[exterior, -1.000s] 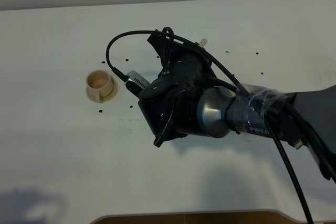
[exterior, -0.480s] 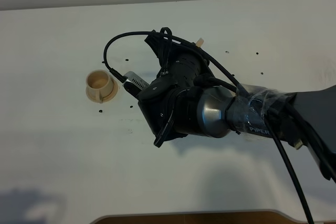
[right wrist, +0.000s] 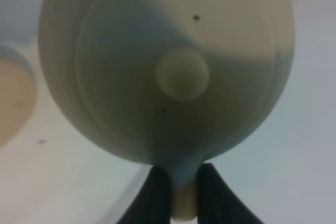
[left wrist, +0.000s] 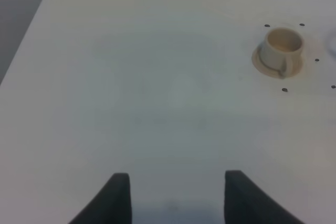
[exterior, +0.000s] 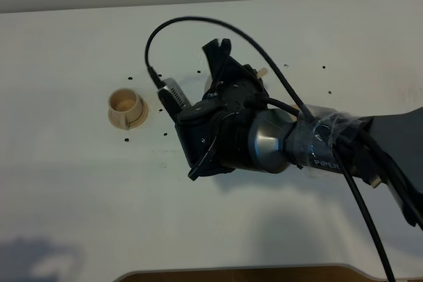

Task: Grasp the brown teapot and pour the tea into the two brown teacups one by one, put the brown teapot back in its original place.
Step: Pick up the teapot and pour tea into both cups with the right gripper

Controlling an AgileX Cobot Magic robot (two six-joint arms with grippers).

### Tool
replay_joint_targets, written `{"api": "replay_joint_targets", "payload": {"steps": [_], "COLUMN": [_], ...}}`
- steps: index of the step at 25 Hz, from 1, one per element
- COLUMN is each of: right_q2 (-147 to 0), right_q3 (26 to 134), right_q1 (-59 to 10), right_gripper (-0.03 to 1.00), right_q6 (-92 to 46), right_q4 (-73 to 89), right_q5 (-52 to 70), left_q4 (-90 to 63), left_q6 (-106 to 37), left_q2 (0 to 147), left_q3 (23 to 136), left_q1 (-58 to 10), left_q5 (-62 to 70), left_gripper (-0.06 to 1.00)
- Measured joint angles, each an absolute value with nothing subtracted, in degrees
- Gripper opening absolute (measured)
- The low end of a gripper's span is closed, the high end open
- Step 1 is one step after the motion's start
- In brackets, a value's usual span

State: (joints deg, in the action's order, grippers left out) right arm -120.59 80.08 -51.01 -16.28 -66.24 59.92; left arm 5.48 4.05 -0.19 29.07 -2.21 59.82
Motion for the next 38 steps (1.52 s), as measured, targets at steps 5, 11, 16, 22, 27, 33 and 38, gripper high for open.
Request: {"api": "replay_joint_targets", "payload": {"steps": [5, 11, 16, 22, 27, 33, 38], "right_q2": [-120.5, -118.6, -114.5, -111.4, -111.3, -110.6, -108.3], "right_q3": [80.3, 83.7, 84.5, 84.5, 81.7, 78.7, 82.9], "right_q1": [-50.5, -50.5, -50.2, -47.2, -44.2, -43.1, -43.1], "right_gripper": [0.12, 0.12, 0.12, 0.12, 0.12, 0.12, 0.12], "right_q6": [-12.9, -7.6, -3.1, -0.5, -0.3, 0.0, -0.3], "right_q4": [-60.0, -49.4, -38.9, -23.5, -13.6, -13.2, -16.9], "right_q5": [61.6, 65.4, 68.0, 67.2, 59.8, 57.1, 57.6], "left_q4": [5.5, 5.5, 5.5, 5.5, 5.5, 5.5, 5.5], "left_q6": [4.0, 4.0, 4.0, 4.0, 4.0, 4.0, 4.0], "left_q2": [-0.2, -0.2, -0.2, -0.2, -0.2, -0.2, -0.2], "left_q3": [29.1, 29.1, 29.1, 29.1, 29.1, 29.1, 29.1], "left_q1": [-2.2, -2.2, -2.2, -2.2, -2.2, -2.2, -2.2], "left_q5": [59.8, 59.8, 59.8, 59.8, 59.8, 59.8, 59.8], "left_gripper": [0.44, 0.44, 0.44, 0.44, 0.44, 0.44, 0.44]}}
